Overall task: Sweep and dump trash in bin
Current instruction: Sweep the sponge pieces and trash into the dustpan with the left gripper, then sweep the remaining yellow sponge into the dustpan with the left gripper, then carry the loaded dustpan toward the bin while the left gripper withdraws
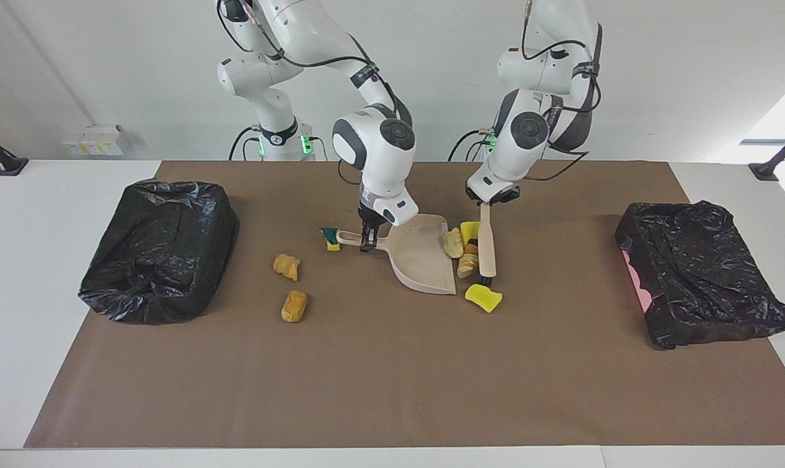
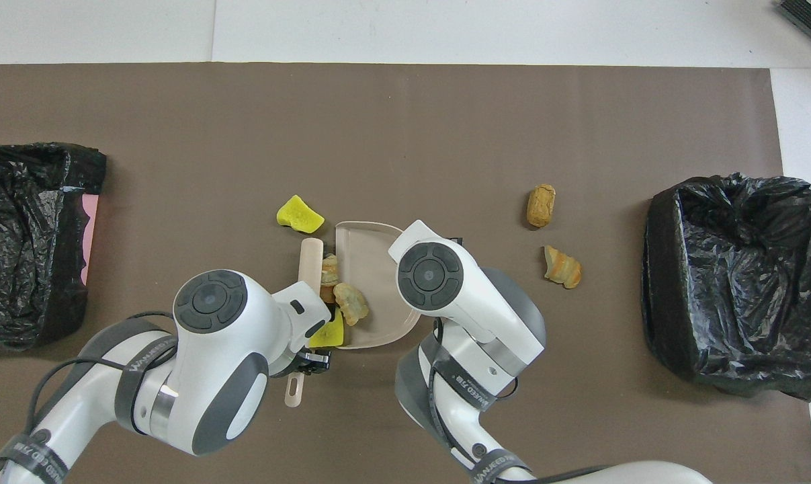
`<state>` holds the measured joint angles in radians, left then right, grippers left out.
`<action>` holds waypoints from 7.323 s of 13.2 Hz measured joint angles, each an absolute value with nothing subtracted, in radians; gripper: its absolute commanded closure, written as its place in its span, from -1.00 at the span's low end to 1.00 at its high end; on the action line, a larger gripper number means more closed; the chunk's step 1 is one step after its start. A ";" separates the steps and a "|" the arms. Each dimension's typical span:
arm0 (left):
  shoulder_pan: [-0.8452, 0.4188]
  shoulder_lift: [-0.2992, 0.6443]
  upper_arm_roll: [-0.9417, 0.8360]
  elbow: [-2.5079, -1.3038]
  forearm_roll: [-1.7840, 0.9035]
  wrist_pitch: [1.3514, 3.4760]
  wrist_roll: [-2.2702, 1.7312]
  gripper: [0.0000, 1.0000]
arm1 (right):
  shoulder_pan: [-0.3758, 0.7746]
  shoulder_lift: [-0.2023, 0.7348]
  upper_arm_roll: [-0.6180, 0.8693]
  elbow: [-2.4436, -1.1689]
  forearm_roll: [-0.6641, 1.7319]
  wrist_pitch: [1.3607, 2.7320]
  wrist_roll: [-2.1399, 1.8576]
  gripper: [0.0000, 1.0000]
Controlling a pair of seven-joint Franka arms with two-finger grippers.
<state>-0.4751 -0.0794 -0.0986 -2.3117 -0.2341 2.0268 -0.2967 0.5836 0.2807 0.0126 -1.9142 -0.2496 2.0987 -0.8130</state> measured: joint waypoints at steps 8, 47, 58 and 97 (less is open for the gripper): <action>-0.512 -0.092 -0.075 -2.263 -0.353 2.072 -0.325 1.00 | 0.583 0.281 0.013 -1.914 -0.250 2.099 -0.813 1.00; -0.426 0.060 -0.101 -2.168 -0.163 1.875 0.091 1.00 | 0.581 0.284 0.013 -1.915 -0.250 2.099 -0.812 1.00; -0.428 -0.013 -0.081 -2.126 -0.225 1.816 0.073 1.00 | 0.578 0.287 0.013 -1.916 -0.249 2.099 -0.812 1.00; -0.490 -0.180 -0.071 -2.163 -0.227 1.591 -0.103 1.00 | 0.571 0.293 0.012 -1.911 -0.251 2.054 -0.795 1.00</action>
